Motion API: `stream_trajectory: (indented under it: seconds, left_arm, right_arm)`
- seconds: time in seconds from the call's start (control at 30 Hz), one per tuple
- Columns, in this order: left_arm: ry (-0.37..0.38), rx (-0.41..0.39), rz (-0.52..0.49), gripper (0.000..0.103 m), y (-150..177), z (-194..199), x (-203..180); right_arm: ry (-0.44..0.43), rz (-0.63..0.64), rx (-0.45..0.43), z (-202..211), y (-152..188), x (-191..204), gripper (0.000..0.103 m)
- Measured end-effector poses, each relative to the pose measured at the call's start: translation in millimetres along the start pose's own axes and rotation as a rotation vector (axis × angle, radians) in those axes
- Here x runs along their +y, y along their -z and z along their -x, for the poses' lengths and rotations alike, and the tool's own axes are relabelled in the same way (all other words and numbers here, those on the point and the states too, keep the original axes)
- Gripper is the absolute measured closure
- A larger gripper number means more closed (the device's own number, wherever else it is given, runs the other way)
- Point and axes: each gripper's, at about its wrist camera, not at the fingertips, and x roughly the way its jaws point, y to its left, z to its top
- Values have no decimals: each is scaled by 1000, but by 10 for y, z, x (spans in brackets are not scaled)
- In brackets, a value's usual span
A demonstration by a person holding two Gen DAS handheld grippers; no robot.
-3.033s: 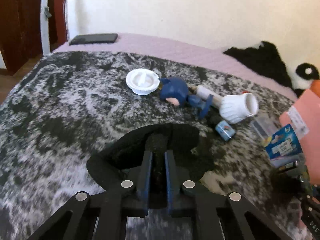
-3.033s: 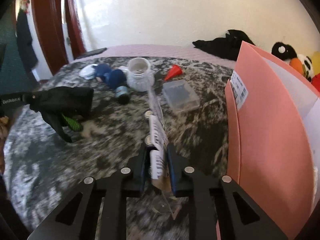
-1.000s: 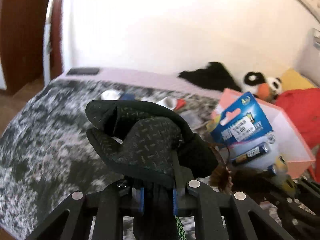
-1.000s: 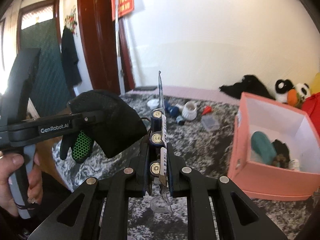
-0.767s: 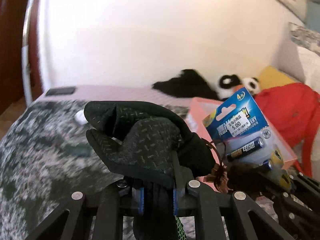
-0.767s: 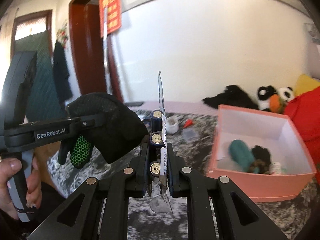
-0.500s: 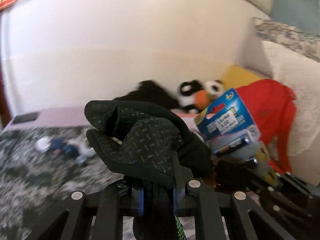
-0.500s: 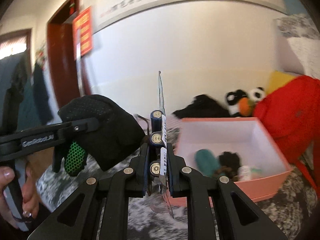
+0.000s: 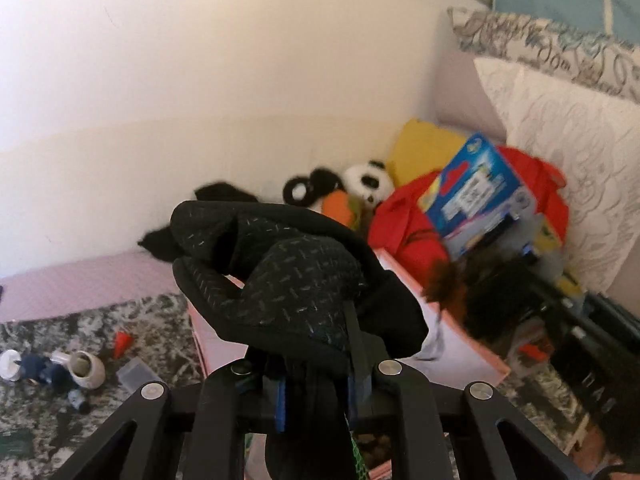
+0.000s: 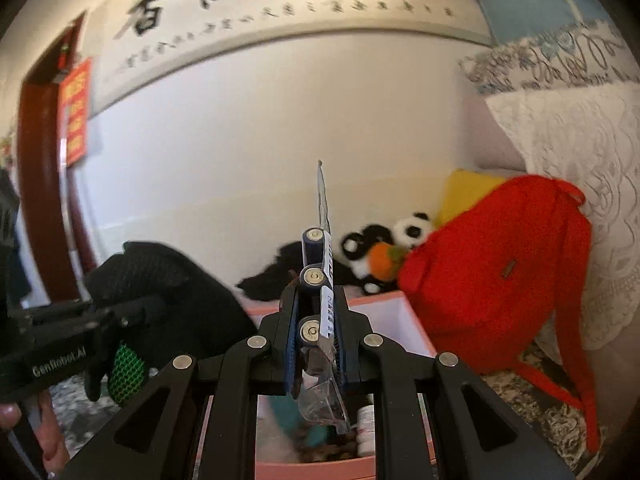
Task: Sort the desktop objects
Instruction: 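Carry the glove and battery pack over the pink box and release both, then grasp the dark green packet with left tool while right tool grasps the clear small box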
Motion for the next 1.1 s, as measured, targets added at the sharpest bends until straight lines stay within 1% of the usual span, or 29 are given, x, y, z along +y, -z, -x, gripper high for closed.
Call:
stream_trajectory:
  seconds: [0.07, 0.1, 0.13, 0.17, 0.2, 0.23, 0.27, 0.3, 0.4, 0.43, 0.47, 0.53, 0.6, 0.8, 0.97, 1.1]
  left_arm:
    - [2, 58, 0, 82, 69, -270, 22]
    - [2, 102, -9, 67, 117, -432, 25]
    - [-5, 140, -17, 42, 163, -564, 27]
    - [-22, 167, -18, 31, 206, -666, 44]
    - [-39, 187, -18, 19, 243, -747, 67]
    - [-54, 187, -12, 18, 265, -761, 106]
    - [-68, 188, -6, 18, 286, -776, 146]
    - [-82, 188, 0, 18, 308, -790, 185]
    - [-124, 181, 21, 16, 339, -756, 315]
    - [-139, 178, 27, 15, 348, -732, 360]
    - [-159, 173, 28, 15, 361, -696, 402]
    - [-198, 163, 23, 15, 394, -629, 481]
    - [-222, 159, 26, 14, 453, -530, 587]
    - [-292, 150, 33, 11, 629, -233, 906]
    - [-350, 143, 39, 10, 783, 14, 1176]
    - [-423, 178, 47, 9, 1100, 223, 1551]
  right_arm:
    - [9, -15, 43, -222, 50, -100, 87]
    - [10, -20, 71, -354, 79, -145, 87]
    - [20, -13, 121, -508, 119, -171, 85]
    - [30, -6, 171, -660, 158, -196, 77]
    - [41, -11, 198, -737, 193, -216, 65]
    - [61, -21, 219, -804, 238, -223, 34]
    - [92, -28, 208, -827, 264, -227, 23]
    - [110, -21, 190, -825, 262, -219, 22]
    - [118, 10, 165, -814, 249, -143, 21]
    - [119, 12, 158, -815, 252, -117, 19]
    - [112, 16, 158, -813, 267, -74, 16]
    - [101, 29, 160, -802, 284, 19, 15]
    - [93, 50, 161, -780, 286, 122, 15]
    - [57, 109, 168, -732, 503, 501, 11]
    - [-44, 125, 202, -709, 683, 969, 11]
    - [-118, 201, 219, -709, 880, 1469, 10]
